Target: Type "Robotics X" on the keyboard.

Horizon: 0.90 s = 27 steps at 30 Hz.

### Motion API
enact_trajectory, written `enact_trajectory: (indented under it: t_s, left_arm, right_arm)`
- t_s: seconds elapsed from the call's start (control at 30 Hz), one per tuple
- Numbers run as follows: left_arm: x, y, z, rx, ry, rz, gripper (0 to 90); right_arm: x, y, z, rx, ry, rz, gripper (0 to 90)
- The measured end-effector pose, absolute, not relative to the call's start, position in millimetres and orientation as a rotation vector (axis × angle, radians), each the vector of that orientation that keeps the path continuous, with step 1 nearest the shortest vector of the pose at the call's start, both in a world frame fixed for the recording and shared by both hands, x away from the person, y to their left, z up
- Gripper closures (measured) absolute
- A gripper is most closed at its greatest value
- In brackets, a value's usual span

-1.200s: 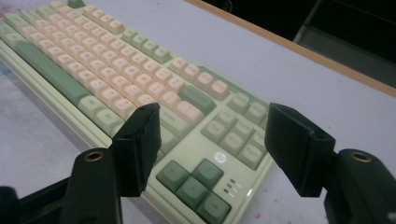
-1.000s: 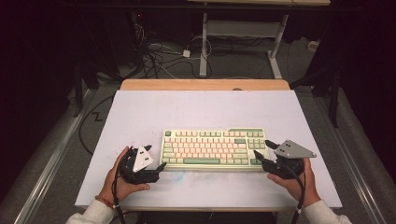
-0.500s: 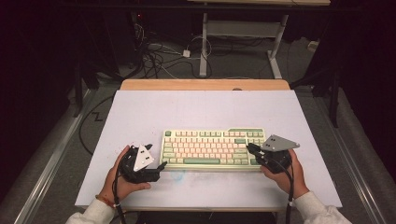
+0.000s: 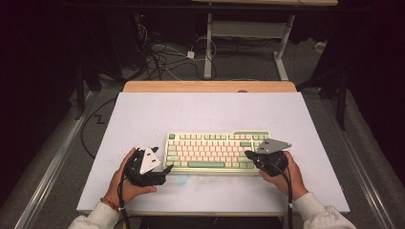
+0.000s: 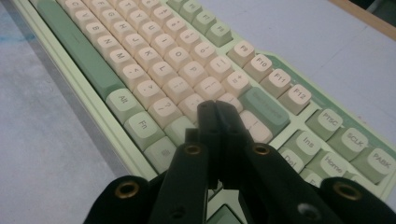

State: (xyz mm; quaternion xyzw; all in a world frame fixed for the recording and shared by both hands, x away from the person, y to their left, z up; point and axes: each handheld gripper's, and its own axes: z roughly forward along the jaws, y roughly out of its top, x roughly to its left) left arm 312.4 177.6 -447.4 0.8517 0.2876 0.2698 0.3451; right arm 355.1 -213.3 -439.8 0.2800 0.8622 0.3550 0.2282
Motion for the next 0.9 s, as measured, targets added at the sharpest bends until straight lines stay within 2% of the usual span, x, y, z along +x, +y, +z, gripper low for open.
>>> enact_trajectory:
  t_s: [0.67, 0.9]
  left_arm:
    - [323, 169, -438, 2.2, 0.741, 0.682, 21.5]
    - [325, 166, -435, 2.208, 0.735, 0.683, 28.2]
  right_arm:
    - [358, -212, -452, 0.774, 2.402, 0.934, 90.0]
    - [358, -212, -454, 0.774, 2.411, 0.919, 90.0]
